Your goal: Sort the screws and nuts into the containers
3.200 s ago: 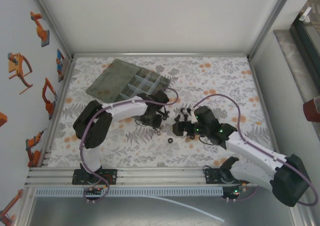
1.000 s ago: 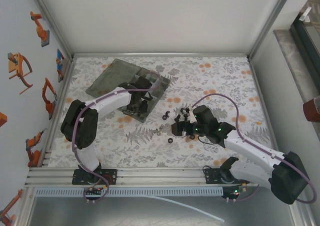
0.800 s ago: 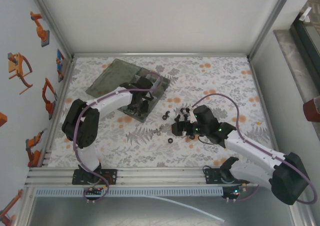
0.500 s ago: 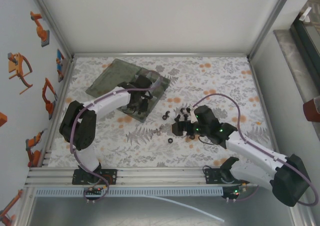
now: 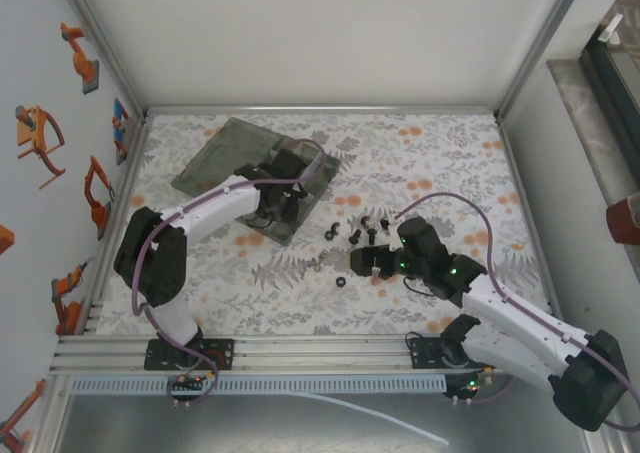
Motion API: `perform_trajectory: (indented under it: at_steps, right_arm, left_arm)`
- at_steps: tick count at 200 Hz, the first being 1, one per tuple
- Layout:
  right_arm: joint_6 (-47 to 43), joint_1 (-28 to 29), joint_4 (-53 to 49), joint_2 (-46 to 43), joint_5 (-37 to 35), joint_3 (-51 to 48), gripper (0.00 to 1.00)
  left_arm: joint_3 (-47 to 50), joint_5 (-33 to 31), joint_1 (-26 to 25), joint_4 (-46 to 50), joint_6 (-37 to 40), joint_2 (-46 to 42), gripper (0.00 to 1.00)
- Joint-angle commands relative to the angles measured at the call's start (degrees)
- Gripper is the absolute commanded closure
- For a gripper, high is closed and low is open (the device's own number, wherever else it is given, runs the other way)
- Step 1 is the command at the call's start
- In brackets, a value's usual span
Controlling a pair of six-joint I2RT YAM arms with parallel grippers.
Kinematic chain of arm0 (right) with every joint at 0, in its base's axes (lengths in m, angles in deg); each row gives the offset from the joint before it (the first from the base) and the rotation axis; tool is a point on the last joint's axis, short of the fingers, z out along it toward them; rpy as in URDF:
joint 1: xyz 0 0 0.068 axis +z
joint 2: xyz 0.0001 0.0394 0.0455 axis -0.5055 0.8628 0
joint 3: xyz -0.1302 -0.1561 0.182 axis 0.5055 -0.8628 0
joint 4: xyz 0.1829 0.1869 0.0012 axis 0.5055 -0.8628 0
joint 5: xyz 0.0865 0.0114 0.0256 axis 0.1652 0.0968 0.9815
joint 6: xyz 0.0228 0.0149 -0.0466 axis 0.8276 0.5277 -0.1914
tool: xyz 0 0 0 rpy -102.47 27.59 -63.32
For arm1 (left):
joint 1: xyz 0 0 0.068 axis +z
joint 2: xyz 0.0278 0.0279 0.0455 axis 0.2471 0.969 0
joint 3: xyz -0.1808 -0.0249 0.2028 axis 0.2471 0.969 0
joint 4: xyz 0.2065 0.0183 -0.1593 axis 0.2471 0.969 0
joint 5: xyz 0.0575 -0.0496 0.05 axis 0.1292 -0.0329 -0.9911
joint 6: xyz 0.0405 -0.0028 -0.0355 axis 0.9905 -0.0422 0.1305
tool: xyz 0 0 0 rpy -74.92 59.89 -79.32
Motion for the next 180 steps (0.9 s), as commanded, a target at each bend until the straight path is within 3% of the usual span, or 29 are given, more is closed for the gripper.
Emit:
perform_trajectory:
  at_steps: [1, 42, 115, 180]
  right_arm:
    - [1.2, -0.3, -1.0, 0.0, -0.8, -1.4, 0.01]
    - [3.4, -0.3, 0.1, 0.3, -0.3, -4.4, 0.01]
    - [2.0, -0.3, -2.7, -0.7, -0.4, -1.8, 0.01]
    - [1.5, -0.4, -2.8, 0.2, -0.3, -1.5, 0.01]
  left_arm:
    - [-1.9, 1.5, -3.9, 0.0, 0.3, -3.4, 0.56]
    - [-4.5, 8.6, -8.4, -1.6, -0.8, 2.6, 0.56]
    - [-14.0, 10.0, -8.7, 1.9, 3.2, 16.9, 0.53]
    - [-17.1, 9.1, -8.5, 4.1, 3.8, 21.1, 0.57]
